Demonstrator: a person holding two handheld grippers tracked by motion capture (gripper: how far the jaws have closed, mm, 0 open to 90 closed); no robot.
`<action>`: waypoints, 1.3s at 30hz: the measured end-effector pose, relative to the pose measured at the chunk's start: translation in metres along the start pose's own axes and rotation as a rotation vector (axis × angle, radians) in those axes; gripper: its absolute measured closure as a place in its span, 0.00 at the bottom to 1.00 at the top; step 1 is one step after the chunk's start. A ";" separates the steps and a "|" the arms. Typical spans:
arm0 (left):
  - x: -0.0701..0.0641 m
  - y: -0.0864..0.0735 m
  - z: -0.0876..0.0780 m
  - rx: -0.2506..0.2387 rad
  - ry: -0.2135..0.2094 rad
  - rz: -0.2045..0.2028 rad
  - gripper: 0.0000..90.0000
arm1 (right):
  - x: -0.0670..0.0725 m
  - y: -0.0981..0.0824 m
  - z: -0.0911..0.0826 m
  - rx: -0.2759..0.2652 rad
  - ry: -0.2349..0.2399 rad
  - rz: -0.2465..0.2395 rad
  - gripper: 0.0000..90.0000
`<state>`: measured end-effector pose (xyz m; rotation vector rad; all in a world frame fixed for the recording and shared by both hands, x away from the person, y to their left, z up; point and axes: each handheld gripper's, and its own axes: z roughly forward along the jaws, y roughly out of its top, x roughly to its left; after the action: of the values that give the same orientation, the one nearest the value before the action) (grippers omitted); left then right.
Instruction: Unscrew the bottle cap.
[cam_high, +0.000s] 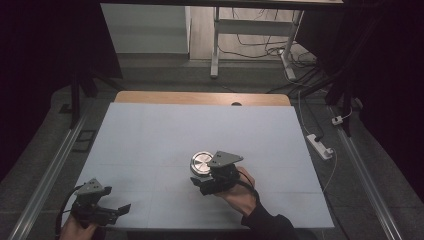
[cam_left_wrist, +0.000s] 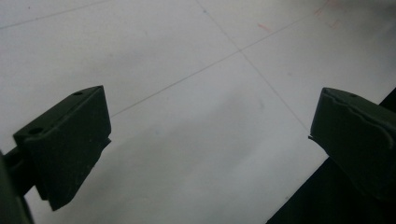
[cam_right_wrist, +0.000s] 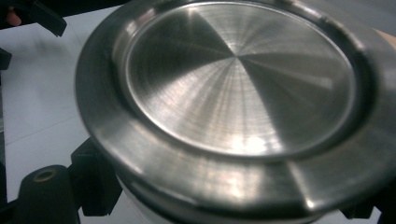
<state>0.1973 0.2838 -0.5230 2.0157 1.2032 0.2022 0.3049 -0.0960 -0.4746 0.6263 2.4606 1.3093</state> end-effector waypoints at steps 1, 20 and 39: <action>-0.001 0.001 0.000 -0.007 0.000 0.004 0.00 | 0.000 0.000 0.000 0.000 0.001 0.000 0.16; -0.015 0.038 0.014 -0.095 -0.111 0.186 0.00 | 0.000 0.000 -0.002 0.005 0.015 -0.008 0.16; -0.040 0.103 0.045 -0.075 -0.179 0.338 0.00 | 0.000 0.000 -0.003 0.001 0.032 -0.014 0.16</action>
<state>0.2682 0.2006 -0.4746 2.1106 0.7306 0.2223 0.3035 -0.0981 -0.4727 0.5922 2.4864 1.3234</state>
